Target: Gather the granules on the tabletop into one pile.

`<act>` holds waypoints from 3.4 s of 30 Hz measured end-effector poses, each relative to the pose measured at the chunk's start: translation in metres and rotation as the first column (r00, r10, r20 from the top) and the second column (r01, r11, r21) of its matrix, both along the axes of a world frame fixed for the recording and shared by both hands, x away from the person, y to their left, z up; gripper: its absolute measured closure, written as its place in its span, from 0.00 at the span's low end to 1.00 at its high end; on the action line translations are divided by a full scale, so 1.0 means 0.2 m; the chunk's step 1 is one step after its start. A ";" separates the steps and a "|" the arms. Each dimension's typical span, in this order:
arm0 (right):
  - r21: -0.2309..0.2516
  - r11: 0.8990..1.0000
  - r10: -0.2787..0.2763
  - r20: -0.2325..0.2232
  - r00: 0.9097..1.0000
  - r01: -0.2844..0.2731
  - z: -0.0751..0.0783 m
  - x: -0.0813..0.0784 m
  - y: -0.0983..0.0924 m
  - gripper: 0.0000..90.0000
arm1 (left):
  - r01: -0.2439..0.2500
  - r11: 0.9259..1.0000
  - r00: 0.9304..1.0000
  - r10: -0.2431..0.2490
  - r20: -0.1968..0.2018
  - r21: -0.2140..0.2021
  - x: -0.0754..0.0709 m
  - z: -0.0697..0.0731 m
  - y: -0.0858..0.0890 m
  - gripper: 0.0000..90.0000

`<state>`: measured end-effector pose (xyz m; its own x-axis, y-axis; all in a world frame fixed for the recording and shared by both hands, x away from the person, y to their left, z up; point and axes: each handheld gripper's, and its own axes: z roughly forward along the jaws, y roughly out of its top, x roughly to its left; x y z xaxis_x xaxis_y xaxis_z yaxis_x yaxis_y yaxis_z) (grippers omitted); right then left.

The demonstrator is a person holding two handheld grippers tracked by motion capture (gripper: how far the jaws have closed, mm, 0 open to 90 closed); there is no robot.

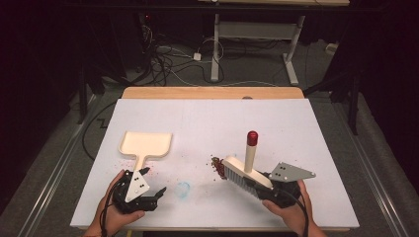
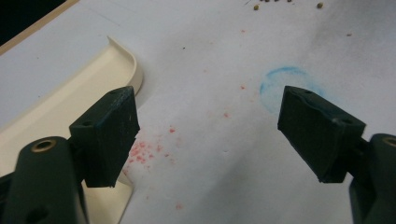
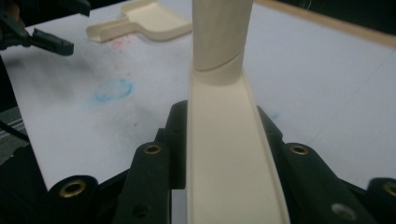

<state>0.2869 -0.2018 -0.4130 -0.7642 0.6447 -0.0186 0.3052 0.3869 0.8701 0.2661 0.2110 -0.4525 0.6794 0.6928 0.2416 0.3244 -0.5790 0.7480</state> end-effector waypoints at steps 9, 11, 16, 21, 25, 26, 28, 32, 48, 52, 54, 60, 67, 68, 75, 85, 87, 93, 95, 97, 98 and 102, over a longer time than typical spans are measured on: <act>0.010 1.000 0.010 0.095 0.995 -0.011 0.02 0.33 0.01 0.75 | -0.005 1.000 1.000 0.005 -0.009 0.005 0.02 -0.01 -0.02 0.22; 0.000 0.999 0.036 0.108 0.993 -0.036 -0.02 0.44 0.03 0.75 | -0.005 1.000 1.000 0.005 -0.017 0.010 0.03 -0.01 -0.02 0.22; -0.007 0.999 0.044 0.117 0.992 -0.044 -0.13 0.61 0.13 0.75 | -0.013 1.000 1.000 0.013 -0.021 0.009 0.03 -0.02 -0.02 0.22; 0.028 0.993 0.108 0.112 0.988 -0.111 -0.18 0.68 0.22 0.75 | -0.019 1.000 1.000 0.020 -0.023 0.021 0.02 -0.03 -0.01 0.22; 0.000 0.980 0.197 0.086 0.976 -0.198 -0.21 0.68 0.28 0.75 | -0.018 0.999 1.000 0.019 -0.025 0.028 0.01 -0.03 -0.01 0.22; -0.008 0.975 0.222 0.083 0.972 -0.222 -0.21 0.67 0.28 0.75 | -0.019 0.999 0.999 0.019 -0.027 0.028 0.01 -0.03 -0.01 0.22; -0.030 0.964 0.265 0.075 0.961 -0.263 -0.20 0.66 0.27 0.75 | -0.018 0.999 0.999 0.019 -0.034 0.029 0.01 -0.04 -0.01 0.22; -0.023 0.941 0.338 0.047 0.940 -0.337 -0.20 0.67 0.22 0.75 | -0.010 0.999 0.999 0.011 -0.037 0.036 0.01 -0.04 -0.02 0.22; -0.078 0.862 0.503 0.012 0.864 -0.500 -0.16 0.64 0.11 0.75 | 0.000 1.000 0.999 0.001 -0.043 0.030 0.01 -0.04 -0.03 0.22; -0.083 0.879 0.474 0.036 0.880 -0.470 -0.16 0.63 0.09 0.75 | 0.005 0.999 0.999 -0.003 -0.042 0.037 0.01 -0.03 -0.03 0.22; -0.076 0.894 0.447 0.059 0.893 -0.442 -0.15 0.63 0.08 0.75 | 0.005 0.999 0.999 -0.004 -0.041 0.035 0.01 -0.03 -0.03 0.22; -0.024 0.930 0.367 0.116 0.923 -0.367 -0.09 0.58 0.06 0.75 | 0.008 0.999 0.999 -0.006 -0.039 0.039 0.02 -0.03 -0.04 0.22; 0.067 0.938 0.331 0.120 0.936 -0.340 0.00 0.36 0.12 0.75 | 0.006 0.999 0.999 -0.005 -0.033 0.042 0.01 -0.03 -0.03 0.22; 0.081 0.935 0.336 0.110 0.936 -0.345 0.00 0.32 0.13 0.75 | 0.006 0.999 0.999 -0.004 -0.032 0.041 0.01 -0.03 -0.03 0.22; 0.107 0.934 0.345 -0.015 0.938 -0.342 -0.06 0.17 0.23 0.75 | 0.004 1.000 1.000 -0.003 -0.021 0.030 0.00 -0.01 -0.03 0.22; 0.039 0.959 0.282 -0.062 0.957 -0.280 -0.17 0.20 0.26 0.75 | 0.007 1.000 1.000 -0.007 -0.018 0.023 0.00 -0.01 -0.01 0.22; 0.022 0.966 0.257 -0.046 0.965 -0.256 -0.16 0.22 0.24 0.75 | 0.009 1.000 1.000 -0.008 -0.019 0.023 0.00 -0.01 -0.01 0.22; 0.012 0.976 0.219 -0.025 0.975 -0.219 -0.13 0.25 0.16 0.75 | 0.013 0.999 1.000 -0.013 -0.021 0.031 0.00 -0.01 -0.02 0.22; 0.014 0.976 0.217 -0.018 0.976 -0.217 -0.11 0.25 0.15 0.75 | 0.013 0.999 1.000 -0.013 -0.021 0.032 0.00 -0.01 -0.02 0.22; 0.038 0.973 0.226 -0.009 0.974 -0.226 -0.09 0.24 0.13 0.75 | 0.014 0.999 1.000 -0.013 -0.021 0.033 0.00 -0.01 -0.02 0.22; 0.054 0.970 0.236 -0.006 0.972 -0.235 -0.07 0.24 0.12 0.75 | 0.014 0.999 1.000 -0.013 -0.022 0.034 0.00 -0.01 -0.02 0.22; 0.055 0.969 0.241 0.017 0.970 -0.241 0.00 0.20 0.08 0.75 | 0.013 0.999 1.000 -0.013 -0.021 0.033 0.00 -0.01 -0.02 0.22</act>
